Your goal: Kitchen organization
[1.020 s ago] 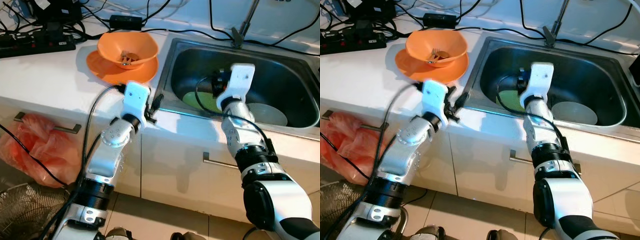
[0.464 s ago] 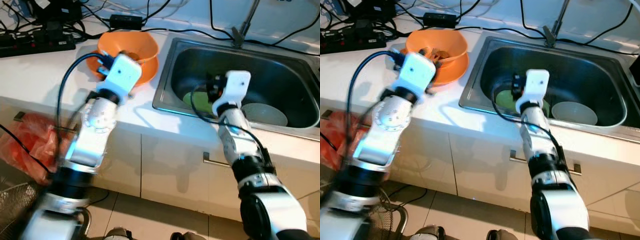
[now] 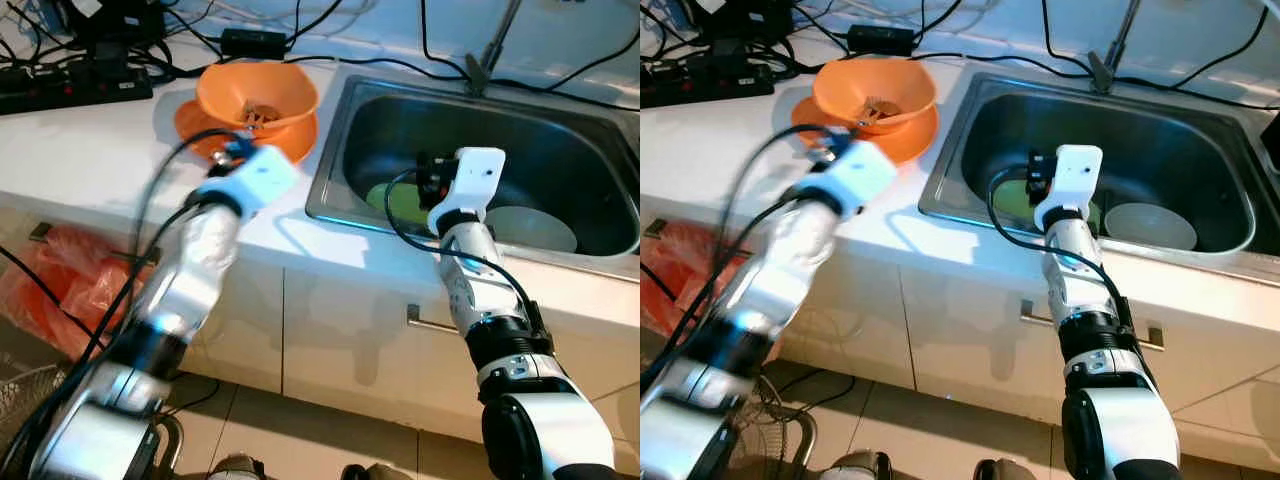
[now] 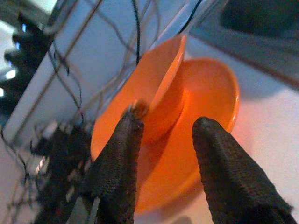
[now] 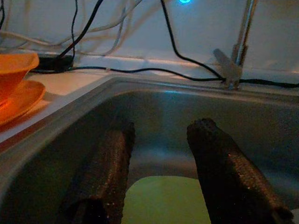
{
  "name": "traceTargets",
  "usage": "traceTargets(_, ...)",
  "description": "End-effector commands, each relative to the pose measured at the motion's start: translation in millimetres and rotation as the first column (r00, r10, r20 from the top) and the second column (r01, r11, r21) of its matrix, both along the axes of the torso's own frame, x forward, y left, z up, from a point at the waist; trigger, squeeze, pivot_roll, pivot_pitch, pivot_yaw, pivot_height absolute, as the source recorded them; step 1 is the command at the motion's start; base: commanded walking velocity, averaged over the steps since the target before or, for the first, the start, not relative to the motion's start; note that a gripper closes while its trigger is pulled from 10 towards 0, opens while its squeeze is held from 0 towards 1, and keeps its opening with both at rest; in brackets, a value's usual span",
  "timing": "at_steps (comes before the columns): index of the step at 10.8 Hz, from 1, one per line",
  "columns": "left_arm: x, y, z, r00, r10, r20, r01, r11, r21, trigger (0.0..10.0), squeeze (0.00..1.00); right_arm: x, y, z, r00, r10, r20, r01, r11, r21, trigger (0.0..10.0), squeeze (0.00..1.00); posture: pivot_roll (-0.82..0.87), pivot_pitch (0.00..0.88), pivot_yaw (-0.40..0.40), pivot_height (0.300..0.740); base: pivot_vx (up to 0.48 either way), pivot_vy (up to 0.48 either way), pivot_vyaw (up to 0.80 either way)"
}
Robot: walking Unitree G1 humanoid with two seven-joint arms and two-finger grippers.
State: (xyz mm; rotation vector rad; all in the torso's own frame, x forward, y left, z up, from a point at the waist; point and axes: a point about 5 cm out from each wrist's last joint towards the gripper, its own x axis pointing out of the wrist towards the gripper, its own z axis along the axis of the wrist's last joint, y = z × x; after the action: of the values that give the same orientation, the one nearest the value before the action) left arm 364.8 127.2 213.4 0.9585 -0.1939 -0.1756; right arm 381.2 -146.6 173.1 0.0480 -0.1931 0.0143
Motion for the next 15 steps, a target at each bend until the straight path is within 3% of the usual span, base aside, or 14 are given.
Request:
traceTargets(1, 1.7, -5.5, 4, 1.000, -0.023, 0.018, 0.023, 0.999, 0.033, 10.0, 0.00, -0.8, -4.0, 0, 1.000, -0.017, -0.003, 0.017, 1.000, 0.019, 10.0, 0.00, 0.08, 0.089, -0.048, 0.740, 0.000, 0.000, 0.00)
traceTargets(3, 10.6, -5.7, 15, 0.995, 0.013, 0.103, -0.027, 0.991, 0.130, 10.0, 0.00, -1.0, -3.4, -1, 1.000, -0.022, -0.001, 0.022, 0.999, 0.029, 10.0, 0.00, 0.07, 0.086, -0.042, 0.740, 0.000, 0.000, 0.00)
traceTargets(4, 13.0, -7.1, 19, 0.993, 0.014, 0.120, -0.031, 0.990, 0.139, 10.0, 0.00, -1.6, -4.5, 0, 1.000, -0.025, 0.001, 0.025, 0.999, 0.033, 10.0, 0.00, 0.07, 0.086, -0.042, 0.740, 0.000, 0.000, 0.00)
traceTargets(8, 23.7, -1.0, 14, 0.993, 0.054, 0.107, -0.078, 0.970, 0.229, 10.0, 0.00, -2.1, -4.8, -2, 1.000, -0.028, -0.007, 0.029, 0.999, 0.037, 10.0, 0.00, 0.07, 0.093, -0.044, 0.740, 0.000, 0.000, 0.00)
traceTargets(14, 39.6, -7.8, 19, 0.990, 0.061, 0.125, -0.092, 0.964, 0.251, 10.0, 0.00, -2.8, -9.3, -2, 0.999, -0.043, -0.011, 0.043, 0.998, 0.035, 10.0, 0.00, 0.06, 0.093, -0.045, 0.740, 0.000, 0.000, 0.00)
traceTargets(15, 40.6, -8.1, 19, 0.989, 0.061, 0.132, -0.093, 0.964, 0.251, 2.5, 0.00, -2.8, -9.2, -2, 0.999, -0.042, -0.011, 0.042, 0.998, 0.035, 10.0, 0.00, 0.06, 0.093, -0.045, 0.740, 0.000, 0.000, 0.00)
